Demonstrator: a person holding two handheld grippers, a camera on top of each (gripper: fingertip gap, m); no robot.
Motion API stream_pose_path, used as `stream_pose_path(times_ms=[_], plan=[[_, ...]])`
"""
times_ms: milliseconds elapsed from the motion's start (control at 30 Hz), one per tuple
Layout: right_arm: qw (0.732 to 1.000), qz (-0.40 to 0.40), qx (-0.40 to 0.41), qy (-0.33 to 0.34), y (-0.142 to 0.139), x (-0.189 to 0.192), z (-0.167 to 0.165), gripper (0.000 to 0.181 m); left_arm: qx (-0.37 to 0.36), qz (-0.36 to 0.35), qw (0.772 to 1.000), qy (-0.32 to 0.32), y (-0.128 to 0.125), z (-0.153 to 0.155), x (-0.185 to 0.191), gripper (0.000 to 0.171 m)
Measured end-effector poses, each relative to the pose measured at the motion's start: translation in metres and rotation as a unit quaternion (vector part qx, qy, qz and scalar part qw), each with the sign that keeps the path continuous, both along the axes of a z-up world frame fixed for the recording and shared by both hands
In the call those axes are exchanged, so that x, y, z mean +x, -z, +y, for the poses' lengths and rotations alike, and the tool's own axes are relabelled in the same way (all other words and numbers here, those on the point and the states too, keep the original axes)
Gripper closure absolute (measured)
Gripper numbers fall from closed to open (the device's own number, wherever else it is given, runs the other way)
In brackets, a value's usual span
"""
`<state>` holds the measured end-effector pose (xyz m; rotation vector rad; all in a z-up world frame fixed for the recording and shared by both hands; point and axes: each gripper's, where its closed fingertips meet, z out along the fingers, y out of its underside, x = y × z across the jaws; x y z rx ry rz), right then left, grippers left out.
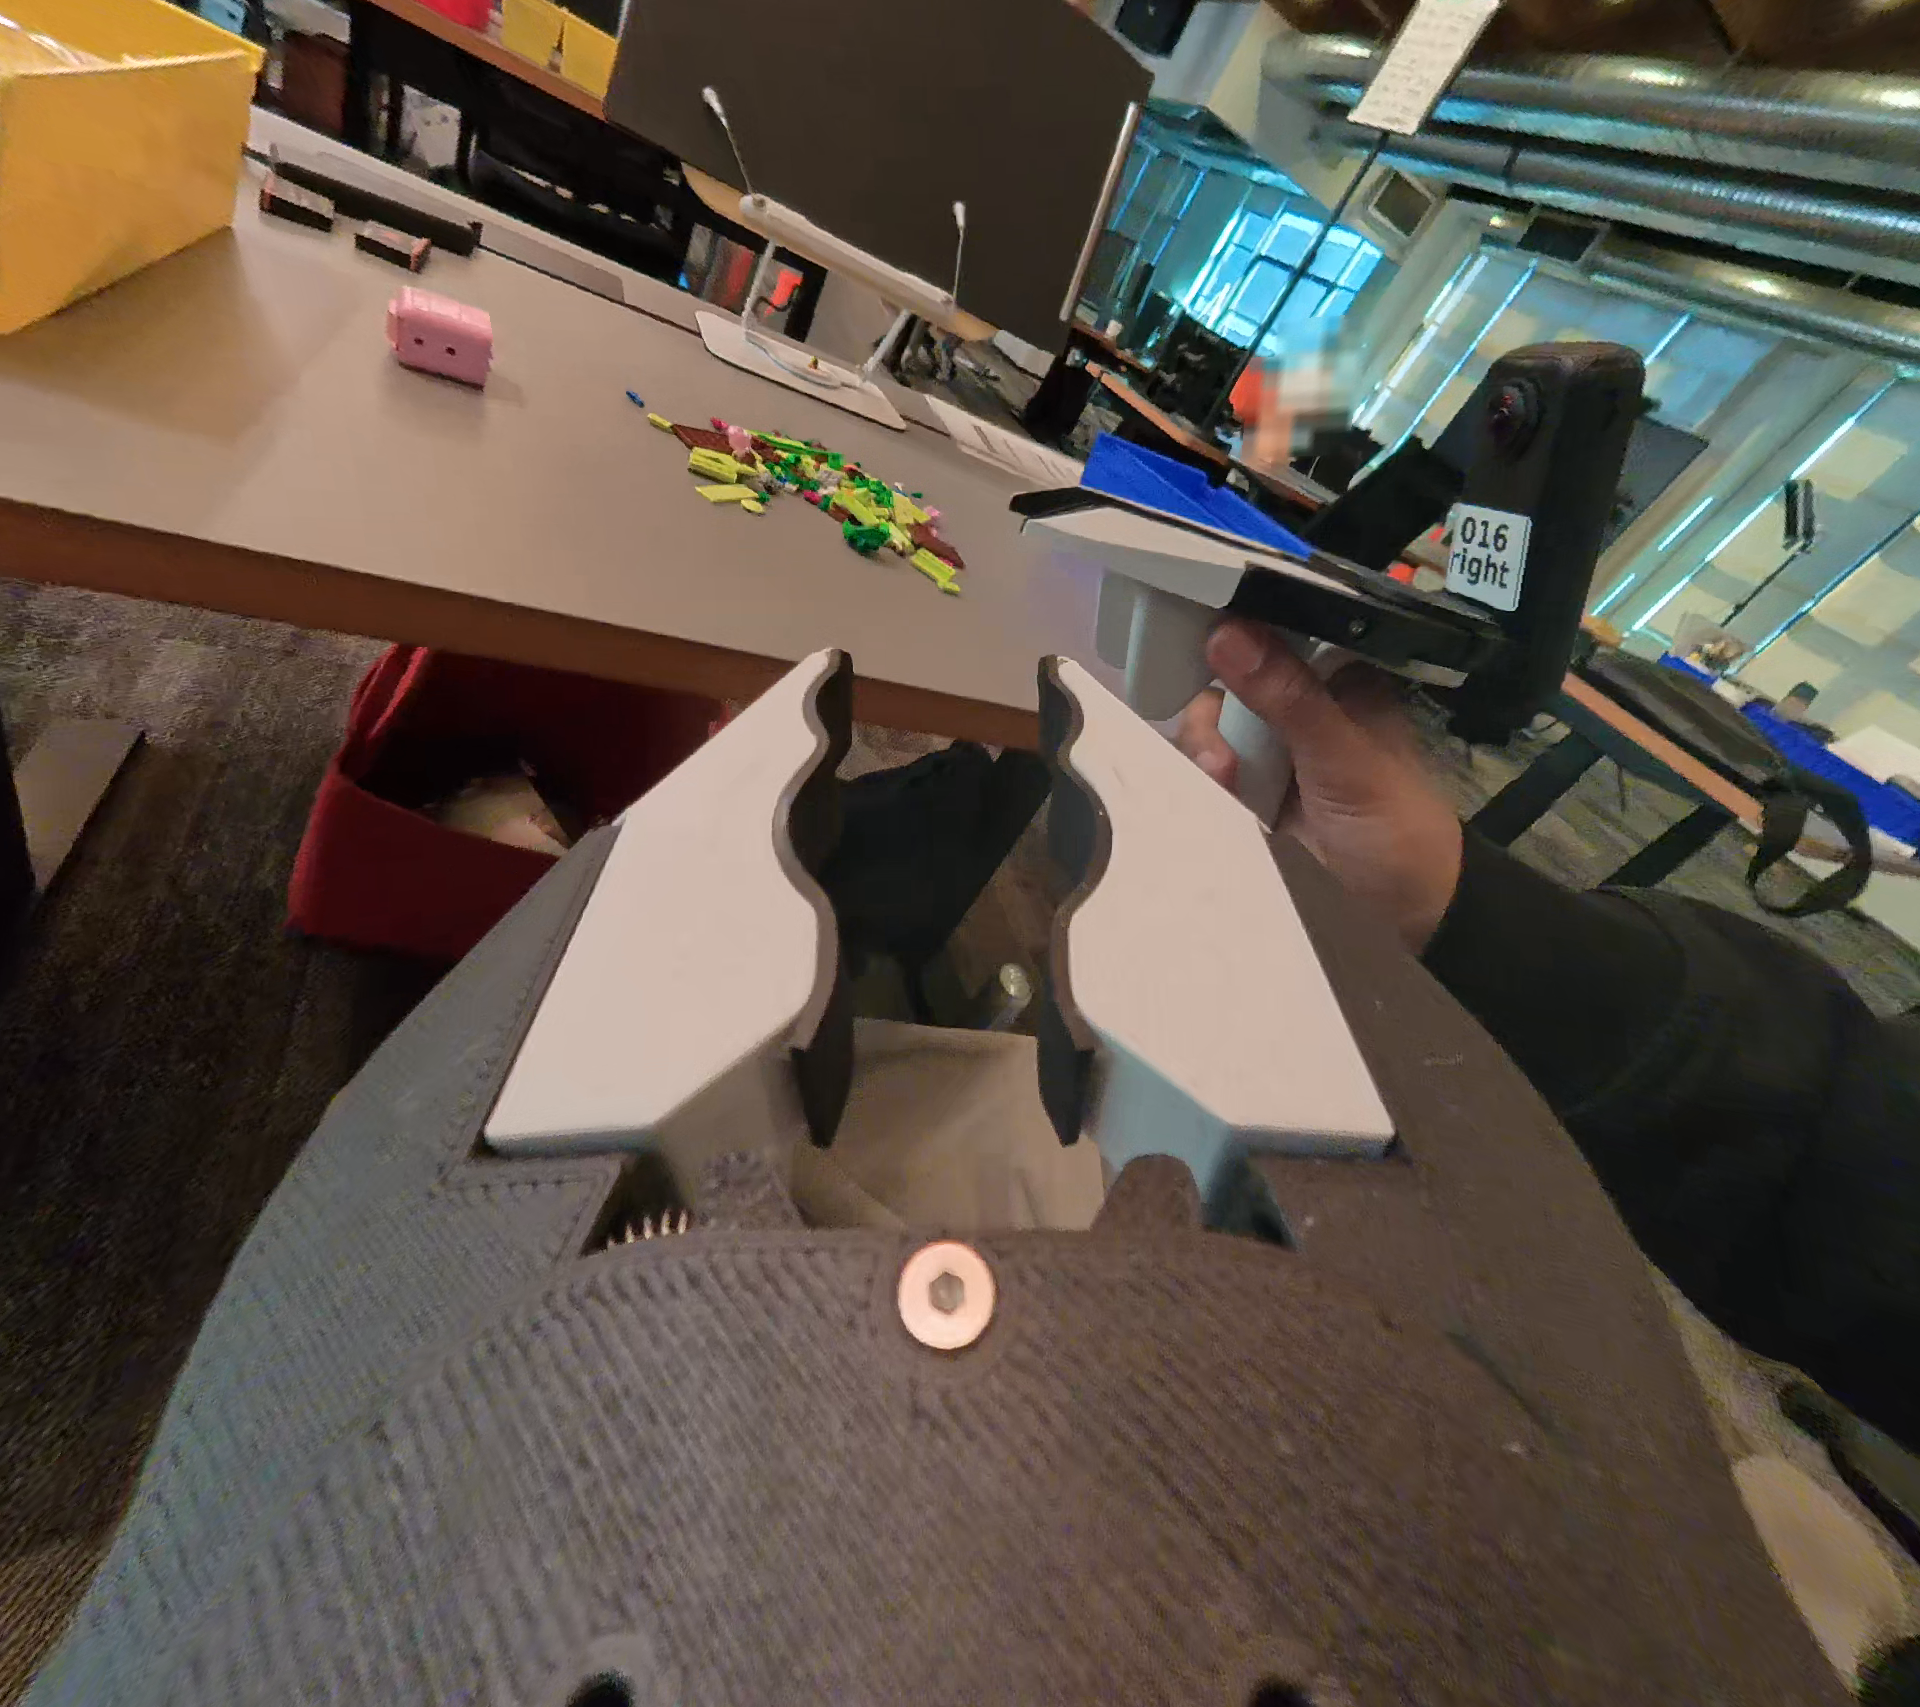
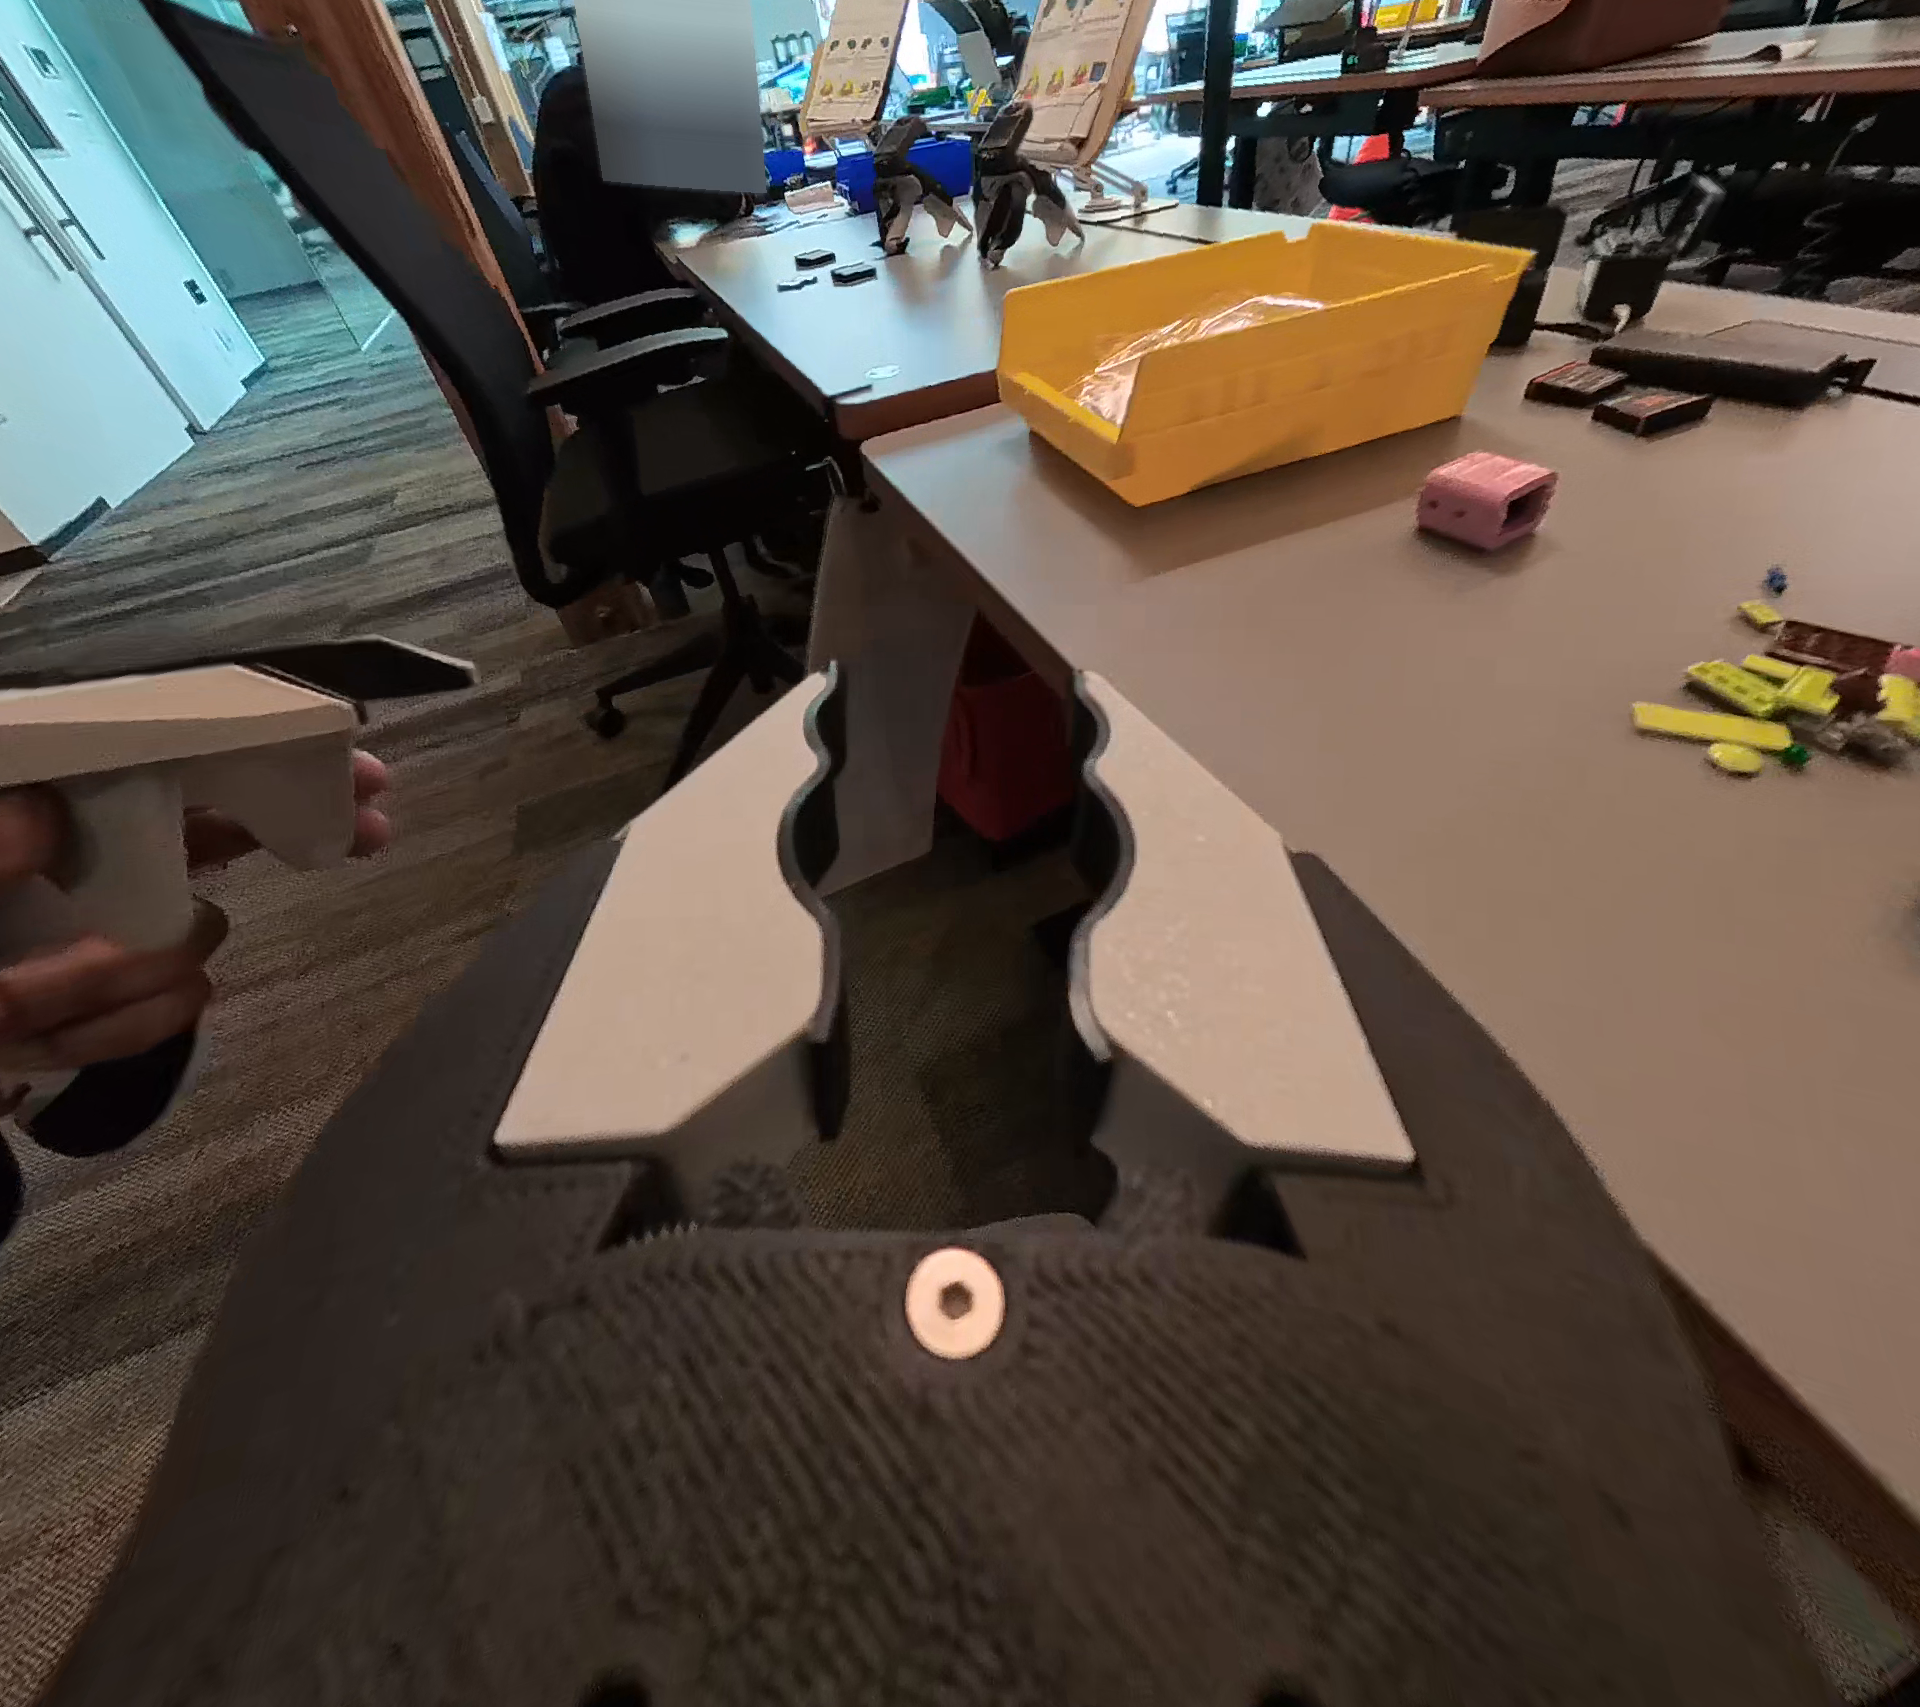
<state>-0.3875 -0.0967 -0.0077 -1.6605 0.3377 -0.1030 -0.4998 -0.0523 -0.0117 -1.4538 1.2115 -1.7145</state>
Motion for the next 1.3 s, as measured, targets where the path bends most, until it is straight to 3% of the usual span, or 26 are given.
stream_pose_path(times_ms=[233, 367, 500, 833, 1000, 1100, 1200, 1300], plan=[[0.999, 0.041, 0.008, -0.024, 0.017, -0.067, 0.007, 0.141, 0.033, -0.006, 0.999, -0.025, -0.009, -0.007, -0.069, 0.137], [0.999, 0.008, -0.014, -0.039, 0.021, -0.097, 0.020, 0.140, 0.049, 0.006, 0.997, -0.062, -0.006, 0.013, -0.098, 0.137], [0.996, 0.006, -0.035, -0.078, 0.024, -0.123, 0.031, 0.134, 0.008, -0.004, 0.997, -0.073, -0.004, 0.026, -0.115, 0.137], [0.996, -0.033, -0.020, -0.076, 0.006, -0.128, 0.001, 0.133, 0.058, 0.041, 0.994, -0.087, 0.013, 0.022, -0.126, 0.136], [0.995, -0.066, -0.031, -0.073, 0.009, -0.132, -0.013, 0.128, 0.092, 0.118, 0.984, -0.098, 0.065, 0.031, -0.136, 0.135], [0.994, -0.072, -0.036, -0.072, 0.026, -0.135, -0.008, 0.116, 0.104, 0.209, 0.964, -0.130, 0.130, 0.058, -0.161, 0.134], [0.987, -0.119, -0.060, -0.087, 0.060, -0.130, 0.013, 0.112, 0.047, 0.275, 0.945, -0.171, 0.198, 0.080, -0.207, 0.131], [0.980, -0.170, -0.083, -0.068, 0.117, -0.094, 0.041, 0.115, 0.019, 0.344, 0.910, -0.230, 0.247, 0.100, -0.277, 0.119]])
